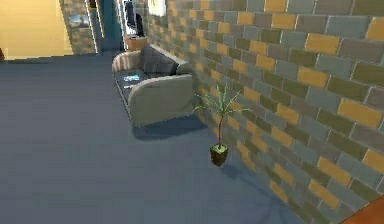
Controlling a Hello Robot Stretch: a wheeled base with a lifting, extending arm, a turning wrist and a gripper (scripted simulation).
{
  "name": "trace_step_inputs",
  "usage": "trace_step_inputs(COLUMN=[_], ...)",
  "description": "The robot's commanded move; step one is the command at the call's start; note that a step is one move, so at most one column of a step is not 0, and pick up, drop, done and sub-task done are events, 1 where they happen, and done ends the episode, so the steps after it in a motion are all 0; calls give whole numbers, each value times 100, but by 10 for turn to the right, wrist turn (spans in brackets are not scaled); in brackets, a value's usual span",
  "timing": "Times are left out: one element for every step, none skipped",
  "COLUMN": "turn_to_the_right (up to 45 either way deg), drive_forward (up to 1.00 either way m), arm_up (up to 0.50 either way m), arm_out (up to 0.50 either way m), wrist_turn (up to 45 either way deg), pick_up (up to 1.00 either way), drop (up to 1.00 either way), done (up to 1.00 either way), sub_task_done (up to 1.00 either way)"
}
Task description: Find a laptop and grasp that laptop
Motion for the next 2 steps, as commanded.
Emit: trace_step_inputs(turn_to_the_right=[420,30], drive_forward=[0,0], arm_up=[0,0], arm_out=[0,0], wrist_turn=[0,0], pick_up=[0,0], drop=[0,0], done=[0,0], sub_task_done=[0,0])
